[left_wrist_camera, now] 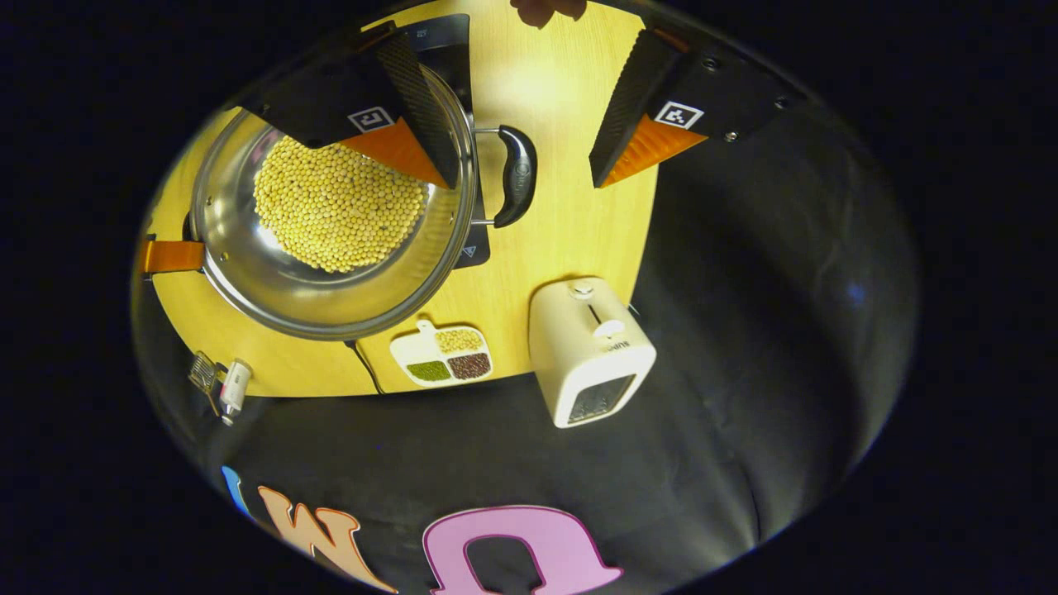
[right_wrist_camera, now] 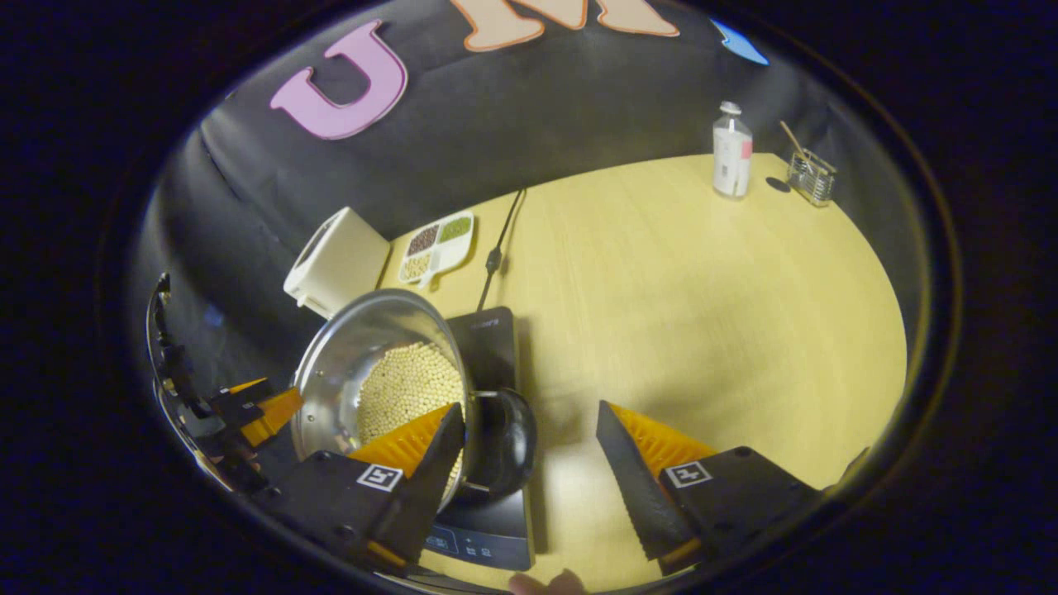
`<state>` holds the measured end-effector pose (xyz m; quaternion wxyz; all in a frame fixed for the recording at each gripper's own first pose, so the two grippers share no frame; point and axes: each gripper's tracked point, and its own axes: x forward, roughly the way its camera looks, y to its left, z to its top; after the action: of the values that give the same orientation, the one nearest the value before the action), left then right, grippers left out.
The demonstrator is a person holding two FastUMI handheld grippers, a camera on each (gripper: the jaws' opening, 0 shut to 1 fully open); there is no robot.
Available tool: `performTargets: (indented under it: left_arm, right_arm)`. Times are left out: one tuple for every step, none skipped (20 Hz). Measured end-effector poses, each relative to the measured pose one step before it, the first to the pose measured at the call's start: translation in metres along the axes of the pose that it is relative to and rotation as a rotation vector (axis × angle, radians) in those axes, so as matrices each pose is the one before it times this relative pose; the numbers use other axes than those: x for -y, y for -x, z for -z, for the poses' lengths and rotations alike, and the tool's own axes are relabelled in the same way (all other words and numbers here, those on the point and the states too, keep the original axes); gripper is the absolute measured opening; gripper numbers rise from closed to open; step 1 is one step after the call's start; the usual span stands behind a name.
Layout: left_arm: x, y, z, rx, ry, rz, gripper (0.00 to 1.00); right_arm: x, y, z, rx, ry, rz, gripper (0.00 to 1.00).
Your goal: First push the handle of the pot to place it horizontally, then grasp the pot with both hands and set it on the induction cooktop.
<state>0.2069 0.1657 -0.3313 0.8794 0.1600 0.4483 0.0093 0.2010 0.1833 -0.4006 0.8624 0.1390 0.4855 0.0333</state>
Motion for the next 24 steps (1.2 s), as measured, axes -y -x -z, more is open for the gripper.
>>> performTargets:
  left_arm:
    - [0.00151, 0.01182, -0.00513, 0.02431, 0.00909, -0.0206, 0.98]
    - [0.00337, 0.01132, -0.0069, 0.02714, 0.01153, -0.01799, 0.98]
    - [0.00632, 0.01122, -0.00587, 0.02626, 0.01114, -0.00904, 0.98]
    - [0.00848, 0.0141, -0.00737, 0.03083, 0.00874, -0.00233, 0.98]
    - [0.00771, 0.01276, -0.00828, 0.03916, 0.00335, -0.00072, 0.98]
    - [0.00906, 0.01456, -0.00696, 0.03185, -0.00112, 0.0004, 0.97]
    - [0.00867, 0.01337, -0.00863, 0.03065, -0.00201, -0.00033, 0.97]
    - [0.00848, 0.0145, -0.00852, 0.03489, -0.00103, -0.00004, 0.97]
    - [0.00942, 0.01456, -0.01148, 0.03843, -0.00038, 0.00127, 0.97]
    - [0.00864, 0.01456, -0.01109, 0.04088, 0.00022, 0.00116, 0.97]
    - [0.00801, 0.0143, -0.0123, 0.04018, 0.00157, -0.00022, 0.97]
    - [0.00598, 0.01524, -0.01341, 0.0378, 0.00807, -0.00282, 0.97]
    - [0.0071, 0.0139, -0.01005, 0.02916, 0.01316, -0.00287, 0.97]
    - [0.00794, 0.01479, -0.00801, 0.0271, 0.01778, -0.00308, 0.96]
    - [0.00753, 0.01222, -0.00861, 0.02507, 0.02286, -0.003, 0.97]
    - [0.00769, 0.01313, -0.00762, 0.02387, 0.02523, 0.0014, 0.97]
    - [0.0077, 0.01113, -0.00805, 0.02579, 0.02104, 0.00651, 0.96]
    - [0.00538, 0.01187, -0.00881, 0.02355, 0.01032, 0.00929, 0.96]
    - [0.0045, 0.01023, -0.00965, 0.02545, 0.00274, 0.00602, 0.96]
    - [0.00513, 0.01079, -0.01177, 0.02915, 0.00158, 0.00613, 0.96]
    - [0.00493, 0.01335, -0.01355, 0.03621, 0.00541, 0.00659, 0.96]
    - [0.00598, 0.00909, -0.01719, 0.03979, 0.00684, 0.00929, 0.96]
    - [0.00496, 0.00941, -0.01383, 0.03513, 0.00296, 0.01071, 1.0]
    - [0.00191, 0.00818, -0.01441, 0.03979, 0.00544, 0.0081, 0.96]
  right_arm:
    - [0.0102, 0.00574, -0.00525, 0.02436, 0.01494, 0.01, 1.0]
    - [0.0075, 0.00619, -0.00462, 0.02626, 0.00842, -0.00507, 0.93]
    - [0.0068, 0.00705, -0.0063, 0.02279, -0.00023, -0.01305, 0.93]
    - [0.00437, 0.00514, -0.00276, 0.02314, -0.00934, -0.00937, 0.99]
    - [0.00646, 0.00513, -0.00594, 0.02516, -0.01378, -0.00589, 0.99]
    - [0.00505, 0.00544, -0.00492, 0.01932, -0.01796, -0.00899, 0.93]
    - [0.00376, 0.00742, -0.00531, 0.01896, -0.01369, -0.01302, 0.98]
    - [0.00532, 0.01005, -0.00587, 0.02808, -0.00833, -0.01405, 0.98]
    - [0.00487, 0.01004, -0.00713, 0.03216, -0.00135, -0.01383, 0.98]
    - [0.00539, 0.00867, -0.00766, 0.03418, 0.00383, -0.01158, 0.98]
    - [0.00792, 0.01009, -0.00764, 0.03223, 0.00666, -0.00382, 0.92]
    - [0.00644, 0.01155, -0.00755, 0.03224, 0.00829, -0.01067, 0.98]
    - [0.00678, 0.0163, -0.01302, 0.04413, 0.00881, -0.01546, 0.98]
    - [0.00596, 0.01195, -0.01411, 0.05171, 0.01071, -0.01283, 0.92]
    - [0.00605, 0.01053, -0.01428, 0.05257, 0.01055, -0.00914, 0.92]
    - [0.00072, 0.00571, -0.00746, 0.04346, 0.00788, -0.00585, 0.92]
    - [0.00183, 0.00656, -0.01063, 0.04201, 0.00468, -0.00392, 0.92]
    - [0.00423, 0.01339, -0.01097, 0.03942, -0.00127, 0.003, 0.92]
    - [0.00242, 0.01315, -0.01317, 0.03691, -0.0042, -0.00055, 0.91]
    - [0.00183, 0.01695, -0.01447, 0.03599, -0.00059, -0.00359, 0.92]
    - [0.00019, 0.00986, -0.01393, 0.04124, 0.00366, -0.00061, 0.92]
    - [0.00067, 0.0101, -0.01303, 0.03672, 0.01218, 0.00593, 0.91]
    - [-0.00096, 0.00917, -0.01449, 0.03841, 0.01941, 0.00261, 0.91]
    - [-0.00509, 0.00751, -0.01225, 0.03694, 0.02521, 0.00453, 0.91]
